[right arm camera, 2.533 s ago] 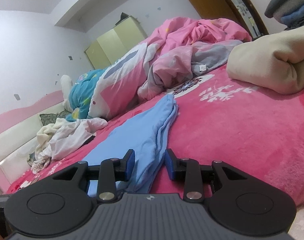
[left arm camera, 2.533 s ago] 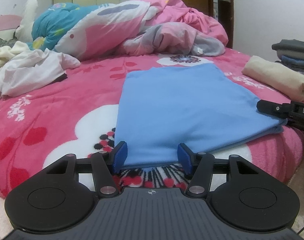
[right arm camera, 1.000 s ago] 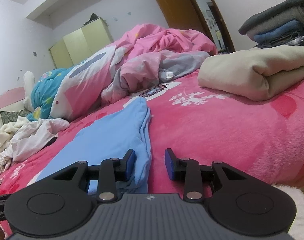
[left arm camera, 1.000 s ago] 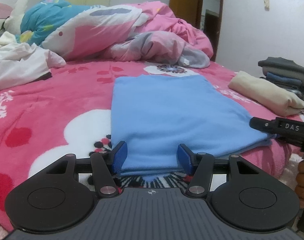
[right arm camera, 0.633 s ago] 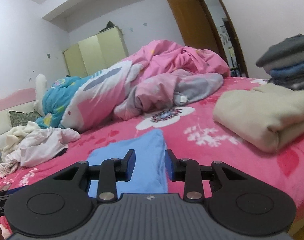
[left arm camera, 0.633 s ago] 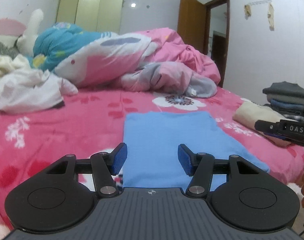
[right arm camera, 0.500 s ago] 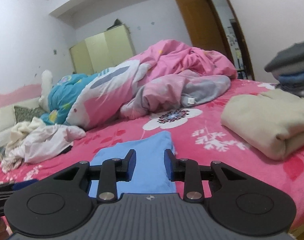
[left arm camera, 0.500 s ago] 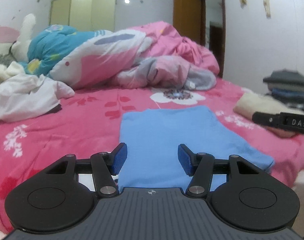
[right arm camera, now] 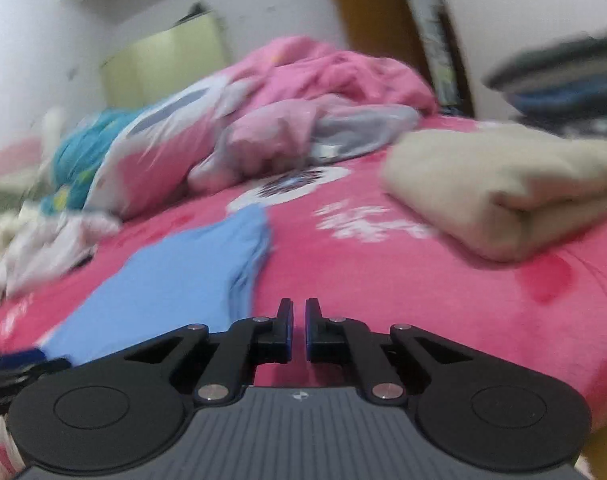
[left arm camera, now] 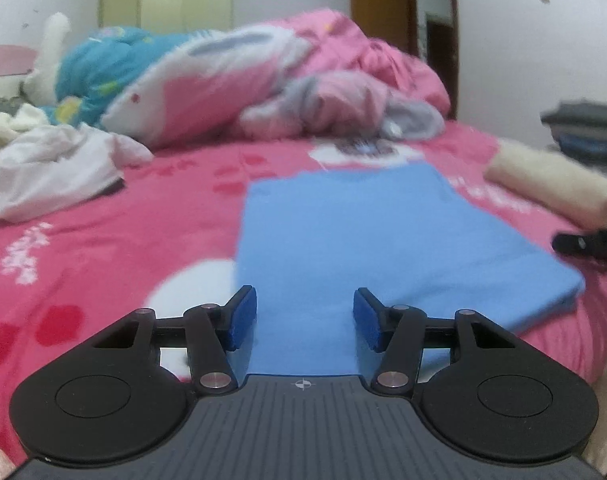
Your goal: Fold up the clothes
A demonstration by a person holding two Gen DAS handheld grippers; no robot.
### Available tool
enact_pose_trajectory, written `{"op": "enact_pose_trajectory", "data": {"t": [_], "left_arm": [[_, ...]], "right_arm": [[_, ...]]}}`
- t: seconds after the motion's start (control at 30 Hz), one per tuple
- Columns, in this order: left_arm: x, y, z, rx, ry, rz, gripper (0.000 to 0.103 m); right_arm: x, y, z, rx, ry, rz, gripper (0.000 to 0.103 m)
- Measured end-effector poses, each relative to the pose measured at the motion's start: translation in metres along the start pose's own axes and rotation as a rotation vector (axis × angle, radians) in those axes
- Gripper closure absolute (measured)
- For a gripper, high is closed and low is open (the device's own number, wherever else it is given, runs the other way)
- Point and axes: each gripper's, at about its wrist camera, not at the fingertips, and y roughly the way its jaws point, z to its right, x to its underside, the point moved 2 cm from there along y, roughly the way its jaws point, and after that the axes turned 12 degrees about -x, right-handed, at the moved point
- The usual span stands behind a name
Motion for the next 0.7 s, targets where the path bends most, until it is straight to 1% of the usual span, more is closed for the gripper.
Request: {"op": "enact_pose_trajectory", "data": {"t": [0.03, 0.13, 0.23, 0.27, 0.33, 0.37, 0.5, 0.6, 0.7], "left_arm": [[-0.004, -0.001, 0.001, 0.002, -0.006, 0.007, 0.049], [-0.011, 0.001, 0.014, 0.016, 0.018, 0.01, 0.049], [0.0, 0.011, 0.026, -0.003, 0.084, -0.043, 0.048], [0.007, 0.014, 0.026, -0.016, 0.098, -0.063, 0.048], [0.016, 0.01, 0.019, -0.002, 0.074, -0.046, 0.048], [0.018, 0.007, 0.014, 0.007, 0.063, -0.045, 0.048], [0.019, -0.006, 0.002, 0.017, 0.048, -0.047, 0.048], [0.017, -0.02, -0.006, 0.025, 0.045, -0.04, 0.048], [0.008, -0.036, -0.011, 0.05, 0.046, 0.002, 0.045]], "right_arm": [[0.0, -0.004, -0.004, -0.016, -0.014, 0.014, 0.098], [0.007, -0.004, -0.046, -0.092, -0.184, 0.016, 0.098], [0.027, 0.008, -0.079, -0.154, -0.335, -0.044, 0.098], [0.035, 0.013, -0.083, -0.157, -0.363, -0.079, 0.098], [0.05, 0.018, -0.083, -0.13, -0.381, -0.115, 0.098], [0.055, 0.015, -0.082, -0.126, -0.377, -0.111, 0.098], [0.056, -0.012, -0.081, -0.108, -0.313, -0.127, 0.098], [0.06, -0.032, -0.077, -0.103, -0.262, -0.158, 0.097], [0.051, -0.055, -0.082, -0.122, -0.272, -0.127, 0.097]]}}
